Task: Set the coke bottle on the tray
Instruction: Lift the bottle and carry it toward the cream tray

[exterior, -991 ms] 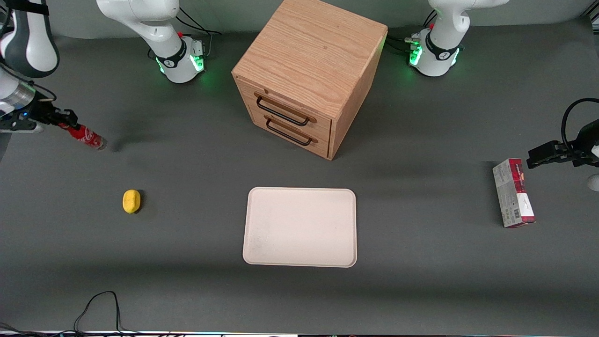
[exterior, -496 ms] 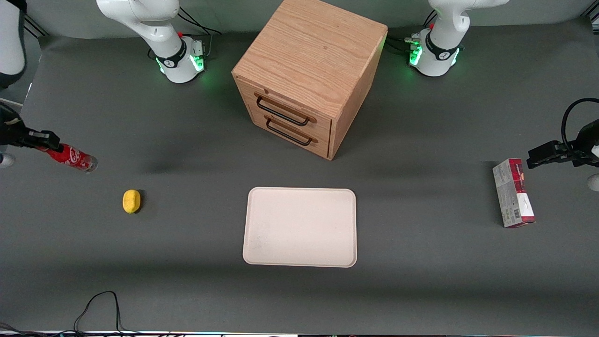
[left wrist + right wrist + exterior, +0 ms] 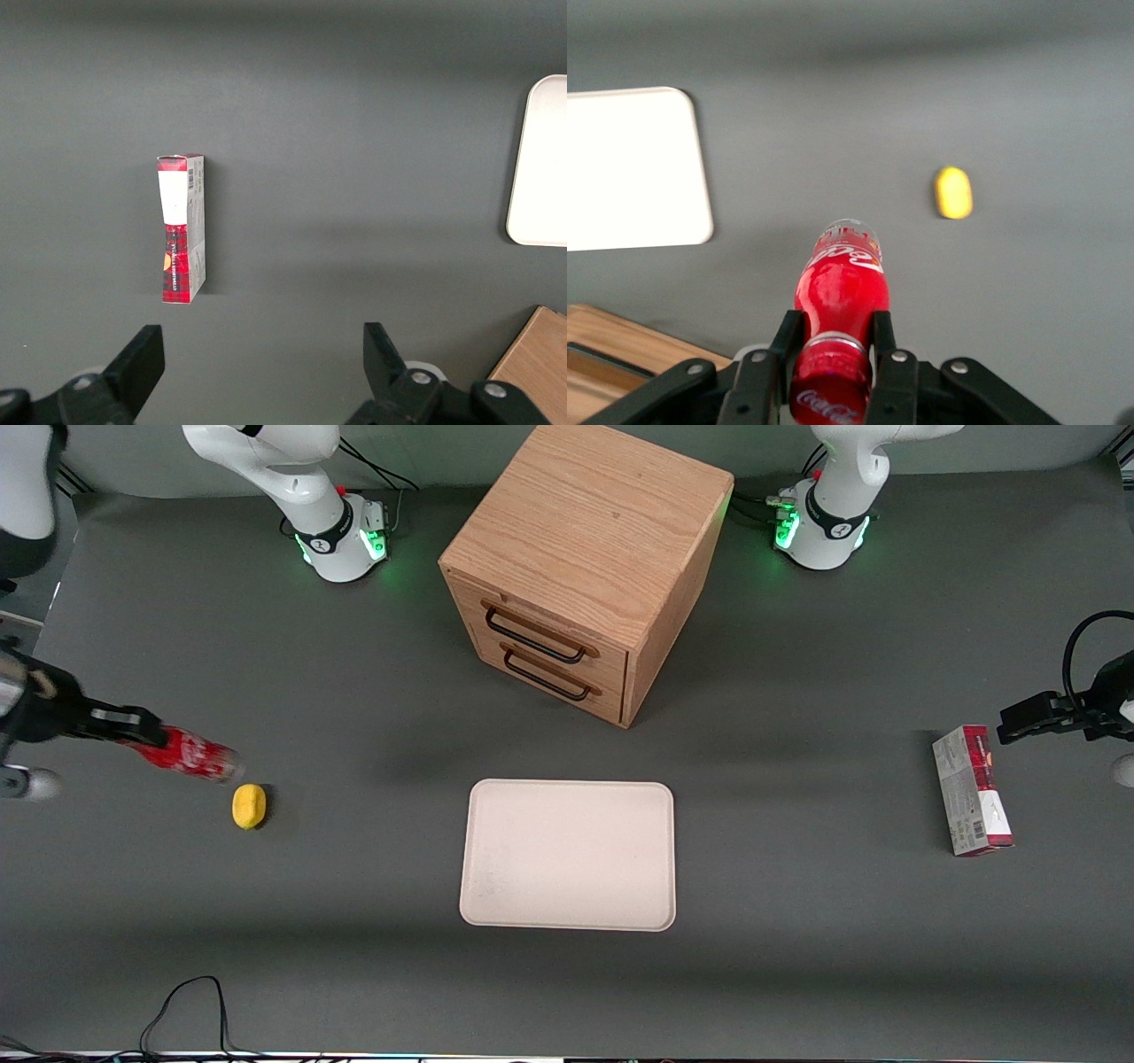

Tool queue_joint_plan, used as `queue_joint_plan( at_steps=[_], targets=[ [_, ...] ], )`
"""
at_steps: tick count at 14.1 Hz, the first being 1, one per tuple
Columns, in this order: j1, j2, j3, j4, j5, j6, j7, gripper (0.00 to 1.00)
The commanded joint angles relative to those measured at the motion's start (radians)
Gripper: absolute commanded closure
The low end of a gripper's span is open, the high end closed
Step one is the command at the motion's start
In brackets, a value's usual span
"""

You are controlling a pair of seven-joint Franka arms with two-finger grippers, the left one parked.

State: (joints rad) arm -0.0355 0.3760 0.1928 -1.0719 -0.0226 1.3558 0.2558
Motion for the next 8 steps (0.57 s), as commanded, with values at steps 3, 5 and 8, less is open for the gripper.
queue_joint_plan(
  at_steps=[3,5,8],
  targets=[
    [-0.003,0.159,0.238,0.207,-0.031,0.012,0.228,1.00],
    [-0.001,0.230,0.414,0.205,-0.185,0.084,0.270,1.00],
    [0.017,0.338,0.577,0.199,-0.397,0.175,0.380,1.00]
  ],
)
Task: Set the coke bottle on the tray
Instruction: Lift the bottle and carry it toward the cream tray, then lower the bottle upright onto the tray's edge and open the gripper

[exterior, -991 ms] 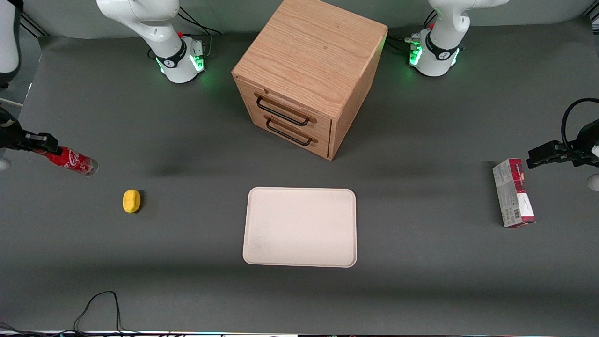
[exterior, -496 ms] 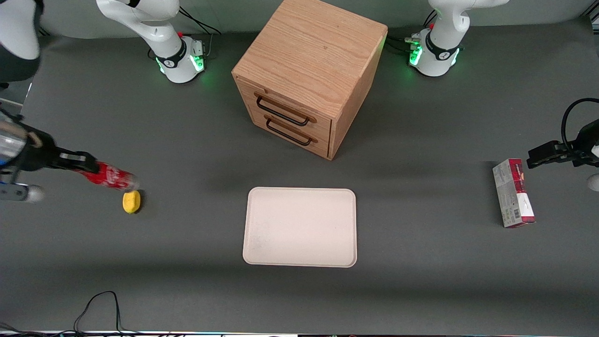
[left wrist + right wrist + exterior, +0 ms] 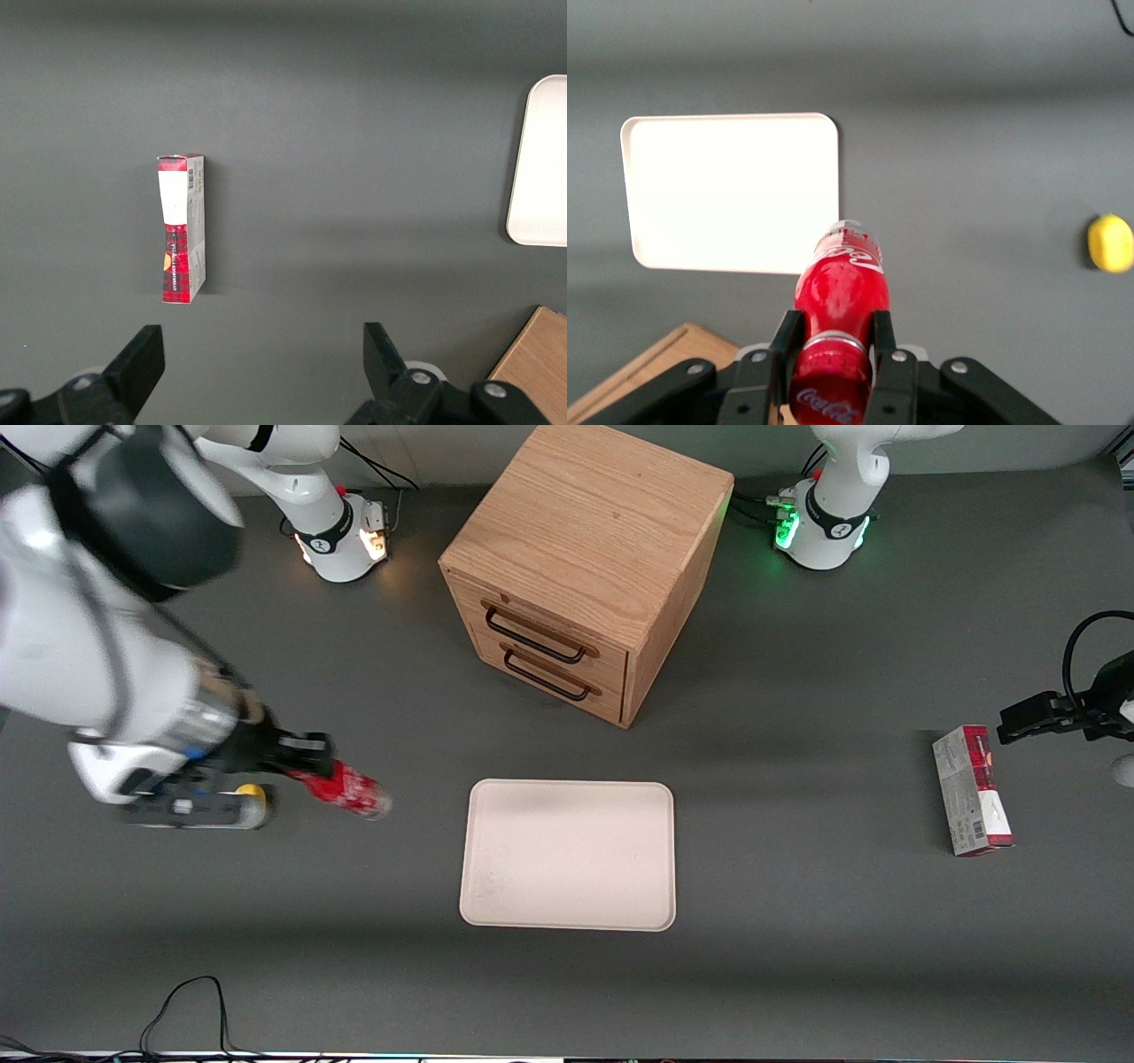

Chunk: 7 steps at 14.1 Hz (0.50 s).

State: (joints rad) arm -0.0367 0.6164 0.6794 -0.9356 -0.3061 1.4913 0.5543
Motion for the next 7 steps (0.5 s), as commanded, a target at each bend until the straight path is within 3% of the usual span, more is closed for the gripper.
queue_joint_plan(
  at_steps=[1,4,7],
  targets=[
    [0.049,0.130,0.094,0.063,-0.149,0.076,0.108,1.00],
    [0.098,0.227,0.092,0.061,-0.244,0.173,0.125,1.00],
    [0.100,0.282,0.083,0.054,-0.252,0.236,0.112,1.00]
  ],
)
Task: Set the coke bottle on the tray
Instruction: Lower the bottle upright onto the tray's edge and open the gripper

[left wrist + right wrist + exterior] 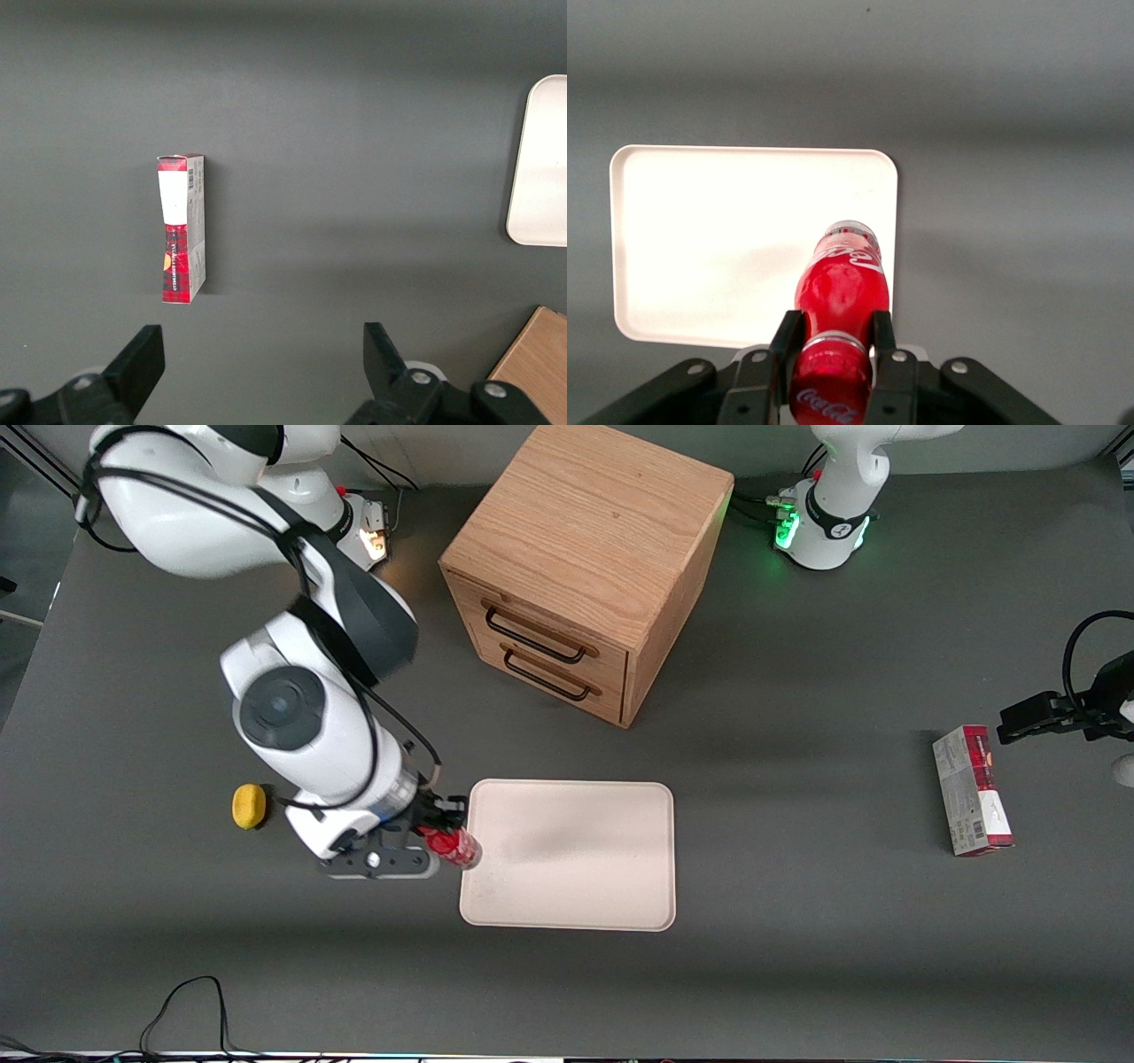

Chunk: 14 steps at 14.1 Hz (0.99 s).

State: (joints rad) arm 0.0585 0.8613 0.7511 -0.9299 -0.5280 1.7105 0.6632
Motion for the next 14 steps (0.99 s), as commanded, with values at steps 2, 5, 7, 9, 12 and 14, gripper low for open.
queue_joint_plan(
  at_steps=[2,5,7,9,12,14],
  targets=[
    [0.004,0.062,-0.012,0.031,-0.032,0.067,-0.002,1.00],
    [0.006,0.097,-0.062,-0.013,-0.033,0.159,-0.002,1.00],
    [0.021,0.123,-0.078,-0.012,-0.046,0.175,-0.004,1.00],
    [0.046,0.139,-0.102,-0.013,-0.066,0.207,-0.001,1.00],
    [0.047,0.145,-0.118,-0.013,-0.064,0.222,-0.001,1.00],
    [0.049,0.156,-0.118,-0.013,-0.064,0.236,0.009,0.98]
  ],
)
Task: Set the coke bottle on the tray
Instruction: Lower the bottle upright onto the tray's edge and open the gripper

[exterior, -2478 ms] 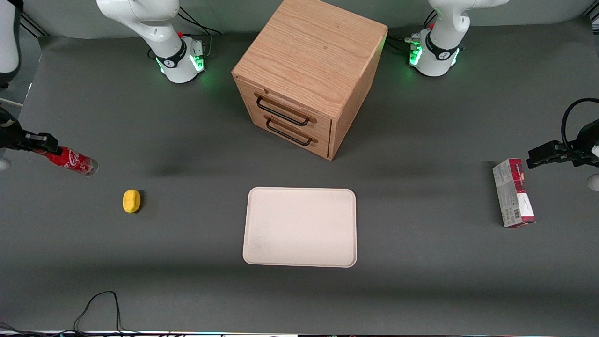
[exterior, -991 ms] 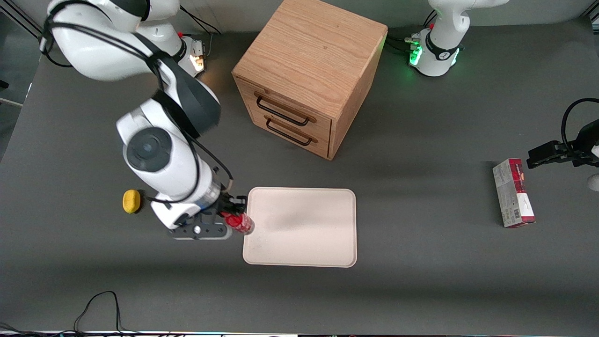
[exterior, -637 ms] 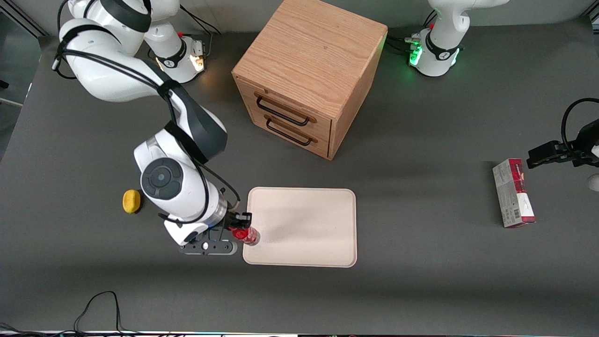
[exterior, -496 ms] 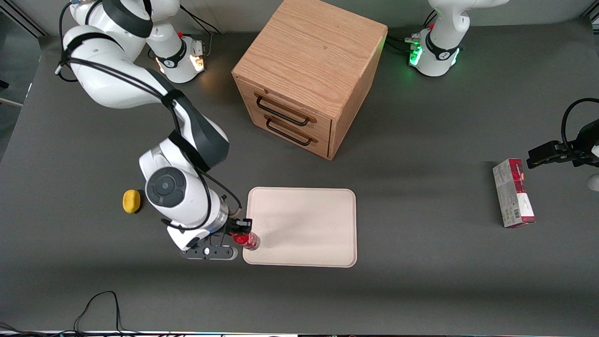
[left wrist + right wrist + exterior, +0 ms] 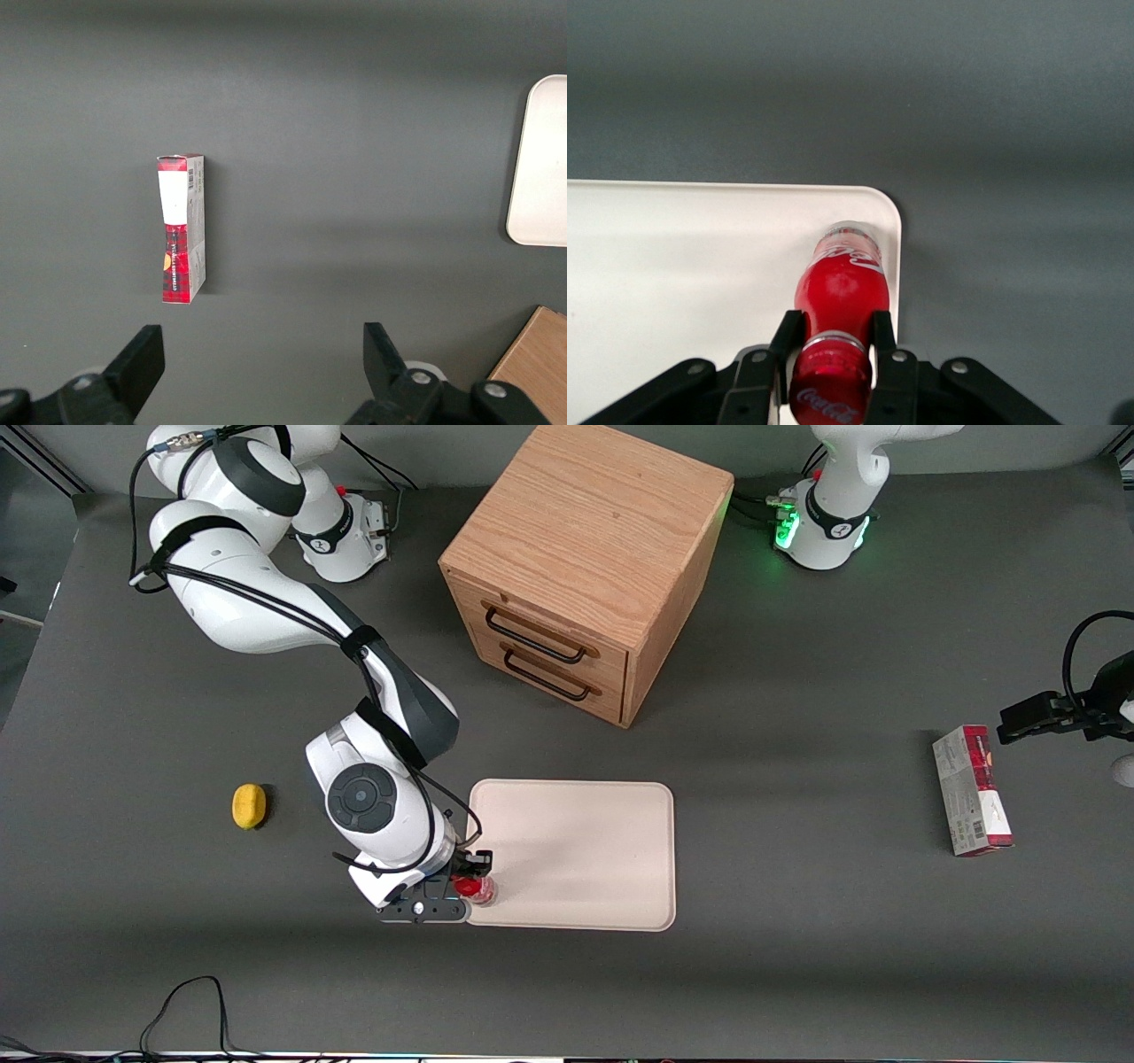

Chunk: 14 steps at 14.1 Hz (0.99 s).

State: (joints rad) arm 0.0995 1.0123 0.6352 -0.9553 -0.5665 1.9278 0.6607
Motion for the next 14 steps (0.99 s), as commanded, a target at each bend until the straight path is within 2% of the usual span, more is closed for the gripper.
queue_joint_plan(
  at_steps=[1,2,3,4,5,6,7,8,11,13,14],
  targets=[
    [0.008,0.006,-0.003,0.013,-0.027,0.022,0.013,0.81],
    [0.009,0.006,-0.003,0.013,-0.027,0.026,0.013,0.67],
    [0.009,0.006,-0.003,0.013,-0.026,0.033,0.014,0.62],
    [0.009,0.006,-0.003,0.013,-0.026,0.037,0.017,0.52],
    [0.009,0.006,-0.003,0.013,-0.024,0.037,0.017,0.50],
    [0.009,0.005,-0.005,0.013,-0.026,0.037,0.017,0.36],
    [0.009,0.003,-0.011,0.013,-0.026,0.037,0.019,0.07],
    [0.017,-0.001,-0.024,0.013,-0.026,0.037,0.017,0.00],
    [0.025,-0.043,-0.041,0.007,-0.015,0.019,0.014,0.00],
    [0.022,-0.140,-0.054,-0.070,-0.003,-0.061,0.007,0.00],
    [0.017,-0.196,-0.077,-0.094,0.066,-0.091,0.002,0.00]
  ],
)
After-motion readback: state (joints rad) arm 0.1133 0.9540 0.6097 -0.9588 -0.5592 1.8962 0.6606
